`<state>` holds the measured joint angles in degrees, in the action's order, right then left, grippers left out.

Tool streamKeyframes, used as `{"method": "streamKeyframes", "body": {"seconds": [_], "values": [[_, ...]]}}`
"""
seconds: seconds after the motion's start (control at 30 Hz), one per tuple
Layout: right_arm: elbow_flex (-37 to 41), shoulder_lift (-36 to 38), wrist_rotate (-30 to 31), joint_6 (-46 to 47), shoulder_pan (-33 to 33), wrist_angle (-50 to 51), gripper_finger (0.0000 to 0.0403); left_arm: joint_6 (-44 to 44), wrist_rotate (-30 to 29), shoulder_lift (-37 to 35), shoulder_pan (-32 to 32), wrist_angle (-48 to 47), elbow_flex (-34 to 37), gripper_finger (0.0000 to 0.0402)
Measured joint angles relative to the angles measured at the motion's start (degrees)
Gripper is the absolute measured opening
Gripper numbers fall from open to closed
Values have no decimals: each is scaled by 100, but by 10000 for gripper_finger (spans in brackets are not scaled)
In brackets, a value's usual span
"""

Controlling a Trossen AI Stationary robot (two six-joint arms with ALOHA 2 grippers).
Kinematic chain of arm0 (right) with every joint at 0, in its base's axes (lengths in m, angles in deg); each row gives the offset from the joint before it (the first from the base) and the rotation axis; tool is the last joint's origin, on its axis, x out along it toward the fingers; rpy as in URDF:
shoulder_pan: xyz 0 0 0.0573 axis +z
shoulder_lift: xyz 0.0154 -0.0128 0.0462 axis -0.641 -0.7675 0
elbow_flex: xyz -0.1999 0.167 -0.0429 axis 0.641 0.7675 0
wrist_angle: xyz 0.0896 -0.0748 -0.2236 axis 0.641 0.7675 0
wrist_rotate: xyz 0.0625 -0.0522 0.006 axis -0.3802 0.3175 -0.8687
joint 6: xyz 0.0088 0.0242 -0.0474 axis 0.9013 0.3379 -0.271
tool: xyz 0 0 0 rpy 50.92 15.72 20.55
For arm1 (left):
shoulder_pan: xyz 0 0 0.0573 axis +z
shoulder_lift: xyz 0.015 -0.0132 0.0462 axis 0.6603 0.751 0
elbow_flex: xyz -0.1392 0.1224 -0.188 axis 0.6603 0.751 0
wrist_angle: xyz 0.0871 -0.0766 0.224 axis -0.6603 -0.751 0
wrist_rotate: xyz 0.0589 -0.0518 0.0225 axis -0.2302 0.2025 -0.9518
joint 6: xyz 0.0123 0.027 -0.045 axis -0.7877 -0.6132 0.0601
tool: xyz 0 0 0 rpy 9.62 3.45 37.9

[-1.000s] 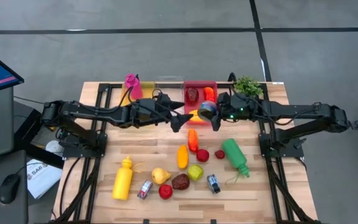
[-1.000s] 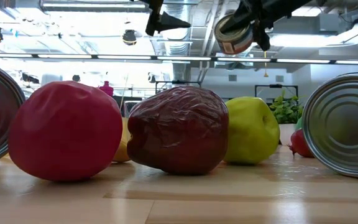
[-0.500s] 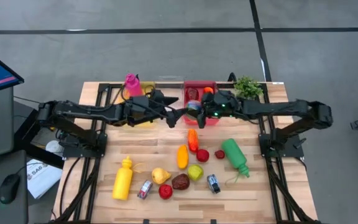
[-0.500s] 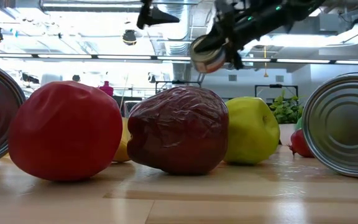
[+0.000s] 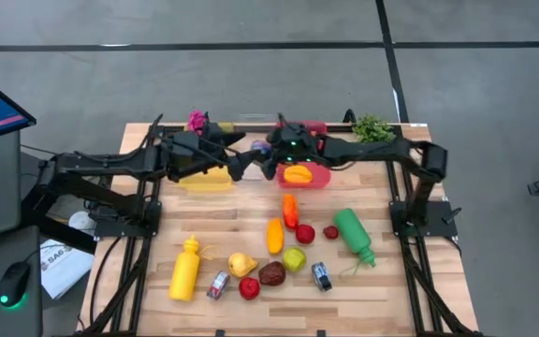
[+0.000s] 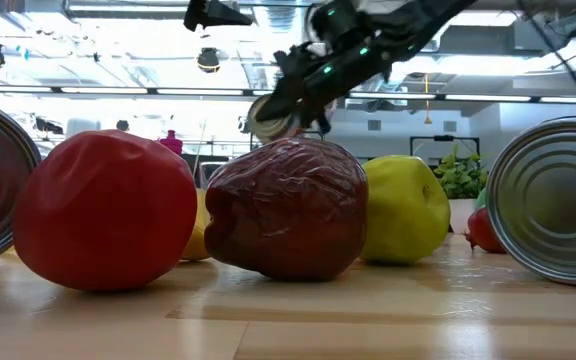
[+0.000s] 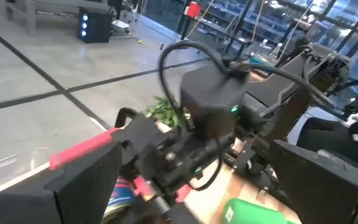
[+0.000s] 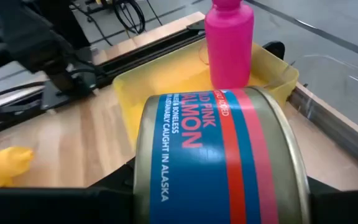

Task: Pick & Place Food Item
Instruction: Put the blue pink tuna can into the transparent bin

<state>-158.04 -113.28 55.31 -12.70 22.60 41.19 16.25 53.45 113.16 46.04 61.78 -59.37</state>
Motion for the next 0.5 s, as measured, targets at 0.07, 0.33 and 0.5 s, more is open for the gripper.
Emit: {"method": "streamKeyframes", "body": {"seconds": [0.07, 0.33, 0.5], "values": [[-206, -273, 35, -133, -34, 51, 168, -1, -3, 1, 0, -38, -4, 396], [-739, -1116, 601, -920, -51, -153, 168, 7, -25, 10, 0, -375, -2, 396], [-797, -1479, 920, -1272, -49, -94, 168, 7, -25, 10, 0, -375, -2, 396]]}}
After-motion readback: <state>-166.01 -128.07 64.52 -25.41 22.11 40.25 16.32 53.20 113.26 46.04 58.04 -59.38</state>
